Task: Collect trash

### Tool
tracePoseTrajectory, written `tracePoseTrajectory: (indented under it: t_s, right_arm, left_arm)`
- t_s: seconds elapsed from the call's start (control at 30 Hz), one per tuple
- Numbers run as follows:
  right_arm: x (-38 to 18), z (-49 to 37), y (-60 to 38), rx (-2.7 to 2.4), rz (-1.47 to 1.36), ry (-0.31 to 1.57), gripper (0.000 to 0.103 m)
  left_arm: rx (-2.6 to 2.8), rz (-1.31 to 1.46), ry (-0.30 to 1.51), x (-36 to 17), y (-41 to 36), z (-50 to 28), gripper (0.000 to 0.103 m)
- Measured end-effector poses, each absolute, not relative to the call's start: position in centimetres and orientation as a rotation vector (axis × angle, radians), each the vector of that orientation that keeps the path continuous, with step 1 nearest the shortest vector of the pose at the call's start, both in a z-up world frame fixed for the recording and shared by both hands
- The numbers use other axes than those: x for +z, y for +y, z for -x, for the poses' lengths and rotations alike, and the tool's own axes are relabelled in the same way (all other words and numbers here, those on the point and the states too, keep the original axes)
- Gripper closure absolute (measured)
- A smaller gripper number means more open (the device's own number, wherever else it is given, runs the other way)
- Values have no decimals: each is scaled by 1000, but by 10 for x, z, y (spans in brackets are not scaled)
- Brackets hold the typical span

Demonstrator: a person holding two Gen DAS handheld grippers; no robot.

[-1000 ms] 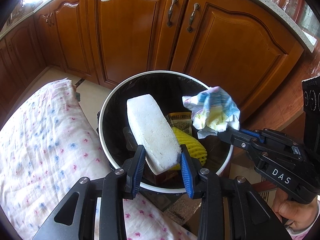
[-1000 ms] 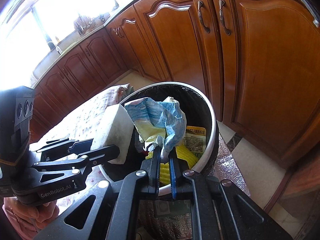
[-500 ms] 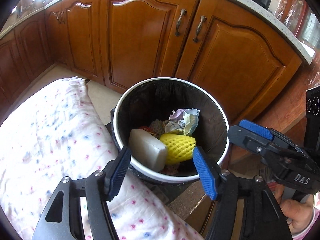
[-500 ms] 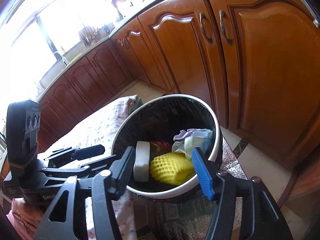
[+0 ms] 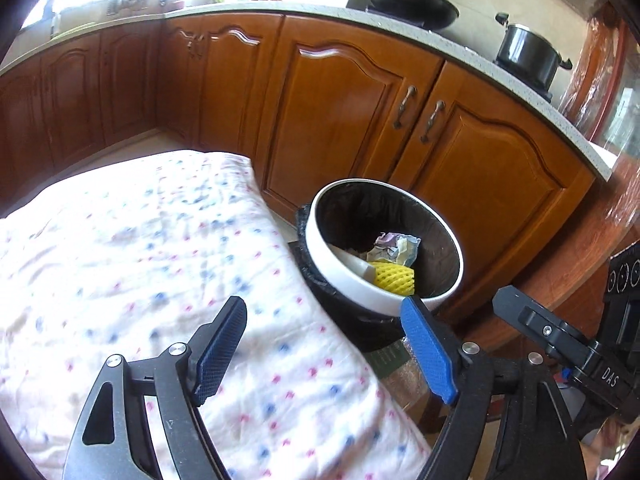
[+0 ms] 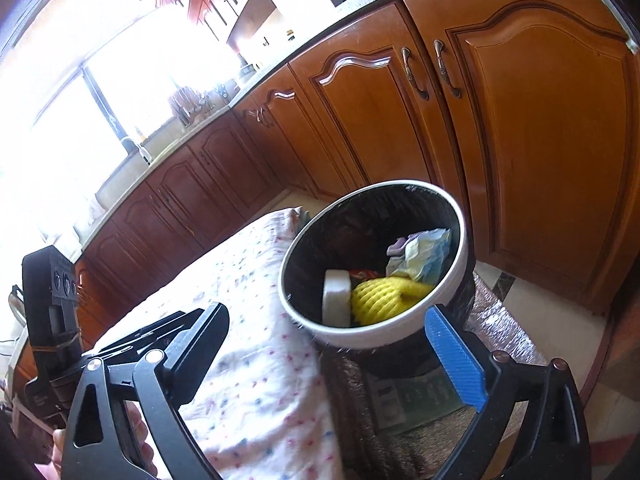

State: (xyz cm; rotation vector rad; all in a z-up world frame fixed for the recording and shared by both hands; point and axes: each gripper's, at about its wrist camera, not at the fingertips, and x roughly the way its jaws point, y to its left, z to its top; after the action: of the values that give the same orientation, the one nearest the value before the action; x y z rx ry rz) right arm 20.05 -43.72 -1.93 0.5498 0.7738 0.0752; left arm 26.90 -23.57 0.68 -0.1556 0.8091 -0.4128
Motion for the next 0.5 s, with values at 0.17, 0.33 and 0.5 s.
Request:
tracePoseTrajectory:
  t_s: [0.17,0.33,0.5]
  right_arm:
    - [-13,-174,-413,61,-525,726,3]
    - [-3,-150,-389,54,-483,690,2]
    - [9,-136,-369,28,-396,666,1]
  left_arm:
    - [-362,180,751,8,-206,-221,24]
    - [-330,178,713,6,-191,-179,23]
    - [-303,186,668,15,-173,-153,23]
